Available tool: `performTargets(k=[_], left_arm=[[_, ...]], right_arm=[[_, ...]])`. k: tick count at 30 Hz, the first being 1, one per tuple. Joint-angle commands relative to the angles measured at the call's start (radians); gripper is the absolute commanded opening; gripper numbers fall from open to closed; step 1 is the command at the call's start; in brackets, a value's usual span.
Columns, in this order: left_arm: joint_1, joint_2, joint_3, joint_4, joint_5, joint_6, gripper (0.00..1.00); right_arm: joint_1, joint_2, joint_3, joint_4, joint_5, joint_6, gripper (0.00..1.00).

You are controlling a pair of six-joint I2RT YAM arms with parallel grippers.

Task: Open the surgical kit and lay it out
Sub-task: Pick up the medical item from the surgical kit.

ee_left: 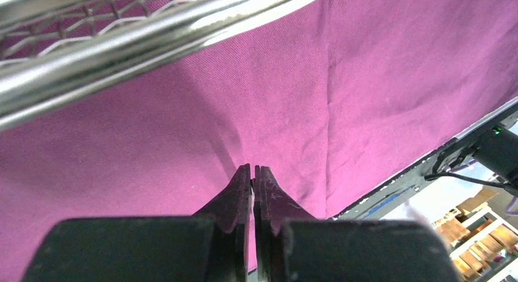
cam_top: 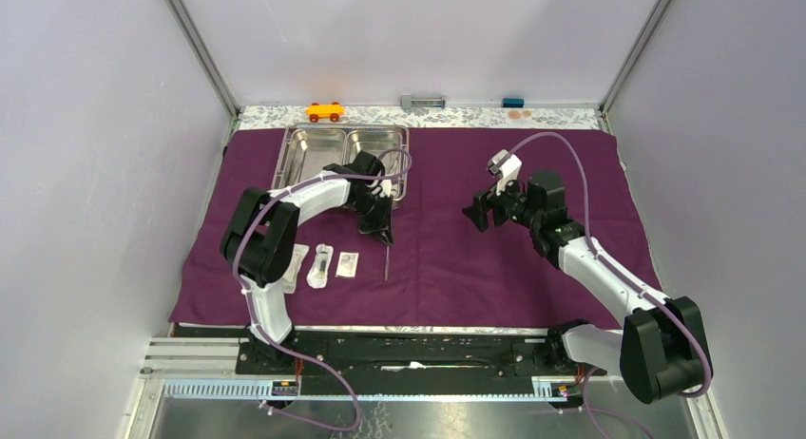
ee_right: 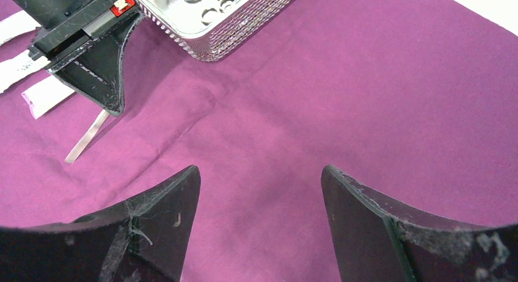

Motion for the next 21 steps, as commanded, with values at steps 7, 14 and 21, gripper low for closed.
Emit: performTargets(k=[7, 14, 21], left_arm=[[-0.003, -0.029, 0.093, -0.021, 0.051, -0.036, 0.00], [-0.007, -0.011, 0.095, -0.009, 0.068, -0.059, 0.00], [-0.012, 0.044, 0.087, -0.006, 0.053, -0.065, 0.00]], right_arm=[[-0.007, 0.020, 0.000, 0.027, -0.030, -0.016, 0.79], [-0.007, 0.031, 0.005, 0.027, -0.034, -0.014, 0.79], [-0.007, 0.021, 0.002, 0.025, -0.032, -0.014, 0.79]])
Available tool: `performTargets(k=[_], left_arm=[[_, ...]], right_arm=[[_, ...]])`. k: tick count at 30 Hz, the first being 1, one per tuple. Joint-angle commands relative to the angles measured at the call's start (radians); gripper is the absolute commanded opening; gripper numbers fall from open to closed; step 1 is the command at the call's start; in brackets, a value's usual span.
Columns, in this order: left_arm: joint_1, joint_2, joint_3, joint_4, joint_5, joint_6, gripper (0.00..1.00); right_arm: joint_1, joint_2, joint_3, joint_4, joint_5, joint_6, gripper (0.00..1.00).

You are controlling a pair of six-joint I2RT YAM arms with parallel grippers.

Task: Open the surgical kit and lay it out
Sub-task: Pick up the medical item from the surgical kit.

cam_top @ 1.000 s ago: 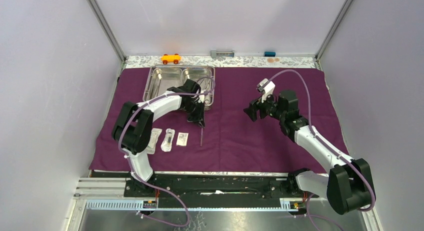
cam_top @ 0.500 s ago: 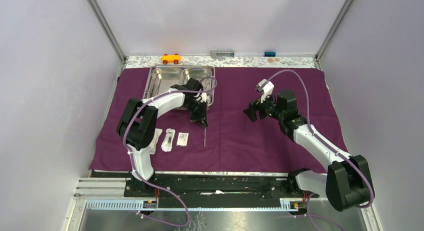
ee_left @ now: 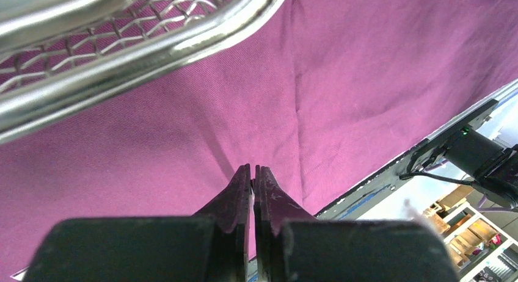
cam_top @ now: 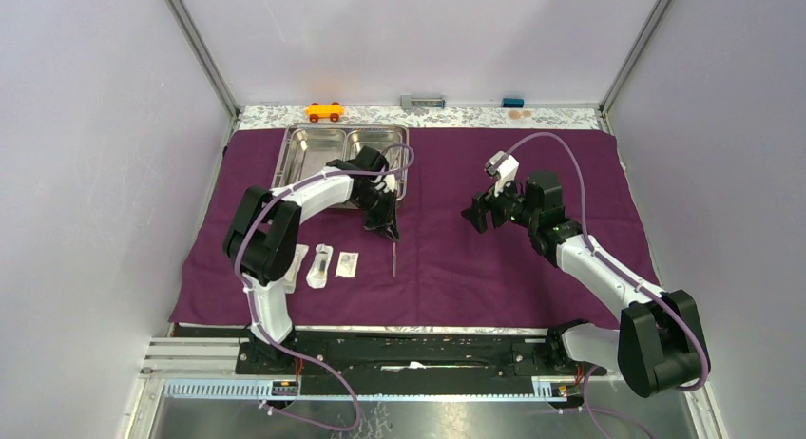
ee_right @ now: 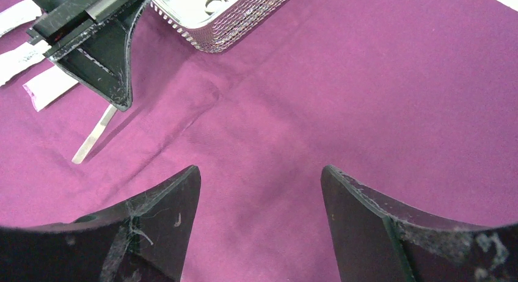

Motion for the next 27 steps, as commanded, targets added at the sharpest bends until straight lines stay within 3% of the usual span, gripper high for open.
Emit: performTargets(k=[1, 10, 18, 27], left_arm=[[-0.004, 0.028, 0.023, 0.010, 0.005, -0.012, 0.00], [0.000, 0.061, 0.009, 0.012, -0.017, -0.010, 0.00], [0.008, 0.078, -0.015, 0.031, -0.033, -0.023, 0.12], [0.016, 0.111, -0.009, 0.036, -0.036, -0.023, 0.16]], right_arm=[[-0.006, -0.010, 0.001, 0.026, -0.013, -0.014, 0.79], [-0.006, -0.001, 0.001, 0.026, -0.015, -0.015, 0.79], [-0.006, 0.003, 0.001, 0.027, -0.016, -0.018, 0.79], [-0.006, 0.010, -0.001, 0.027, -0.021, -0.019, 0.79]])
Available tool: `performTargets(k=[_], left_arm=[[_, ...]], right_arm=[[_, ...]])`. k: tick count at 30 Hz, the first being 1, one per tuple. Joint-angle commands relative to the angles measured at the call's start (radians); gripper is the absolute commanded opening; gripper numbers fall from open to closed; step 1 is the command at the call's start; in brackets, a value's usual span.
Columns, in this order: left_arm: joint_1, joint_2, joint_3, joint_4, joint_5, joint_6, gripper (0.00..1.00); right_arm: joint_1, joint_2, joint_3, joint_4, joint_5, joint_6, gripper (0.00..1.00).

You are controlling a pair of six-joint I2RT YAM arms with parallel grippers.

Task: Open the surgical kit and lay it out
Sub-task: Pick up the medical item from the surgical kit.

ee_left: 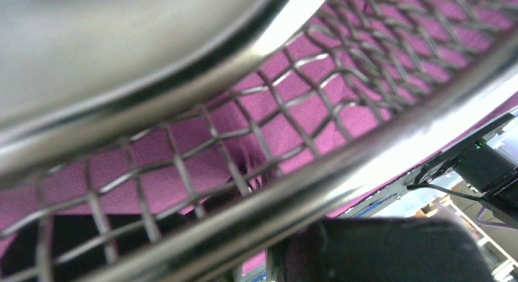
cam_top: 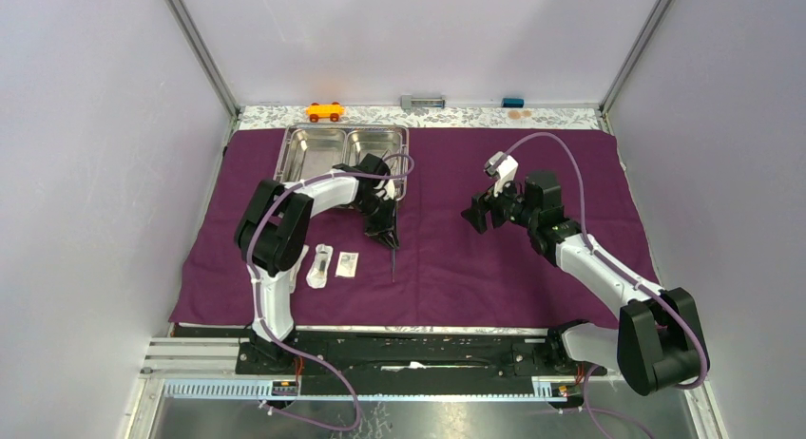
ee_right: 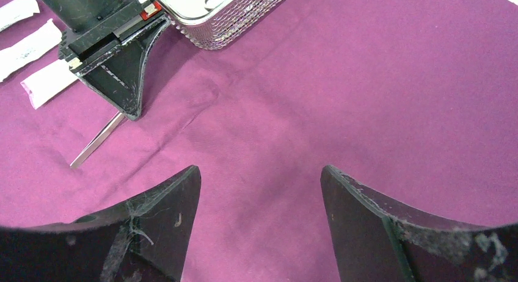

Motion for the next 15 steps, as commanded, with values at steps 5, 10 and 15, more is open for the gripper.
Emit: performTargets(k=[5, 10, 15], left_arm=[[0.011, 0.023, -0.002, 0.027, -0.027, 0.004, 0.20], [0.012, 0.021, -0.003, 0.030, -0.031, 0.004, 0.22], [0.011, 0.018, -0.001, 0.030, -0.038, 0.007, 0.28]], right_arm=[[-0.005, 0.003, 0.001, 0.027, -0.020, -0.020, 0.79], [-0.006, 0.005, 0.001, 0.027, -0.023, -0.021, 0.78], [-0.006, 0.007, 0.001, 0.027, -0.026, -0.018, 0.78]])
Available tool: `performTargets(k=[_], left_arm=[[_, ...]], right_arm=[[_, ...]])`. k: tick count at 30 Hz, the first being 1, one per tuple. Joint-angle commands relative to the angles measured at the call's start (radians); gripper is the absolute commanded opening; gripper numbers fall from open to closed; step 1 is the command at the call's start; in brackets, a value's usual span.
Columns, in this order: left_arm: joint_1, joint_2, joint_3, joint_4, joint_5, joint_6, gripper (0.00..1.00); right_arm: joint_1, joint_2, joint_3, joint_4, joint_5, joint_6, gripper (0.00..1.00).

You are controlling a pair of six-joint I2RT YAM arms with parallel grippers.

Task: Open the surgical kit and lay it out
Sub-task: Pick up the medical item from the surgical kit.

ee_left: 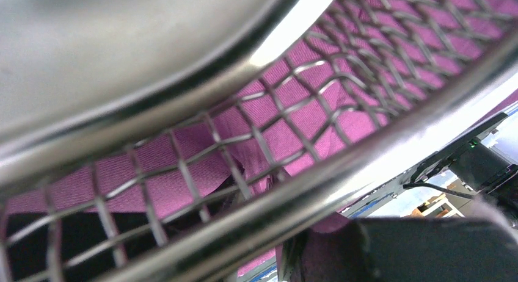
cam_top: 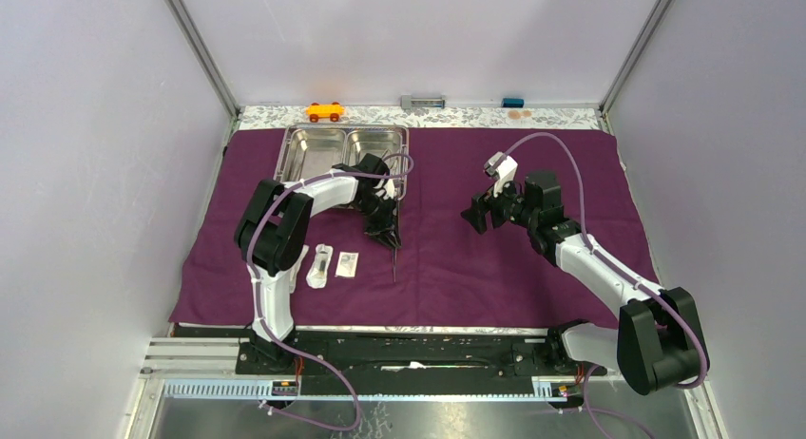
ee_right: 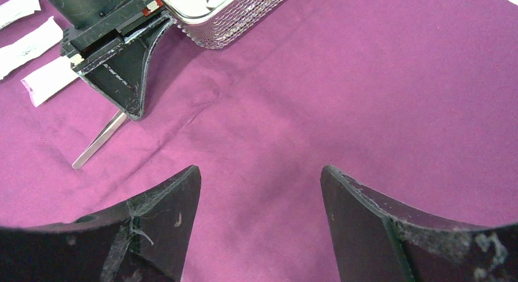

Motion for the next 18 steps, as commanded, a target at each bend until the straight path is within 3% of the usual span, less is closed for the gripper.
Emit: performTargets(k=[1, 18], left_arm=[[0.005, 0.011, -0.002, 0.023, -0.046, 0.010, 0.29], [0.005, -0.021, -0.012, 0.031, -0.068, 0.021, 0.35]], right_arm=[[-0.006, 0.004, 0.001, 0.027, -0.020, -0.012, 0.78], [-0.006, 0.006, 0.003, 0.028, -0.027, -0.007, 0.78]])
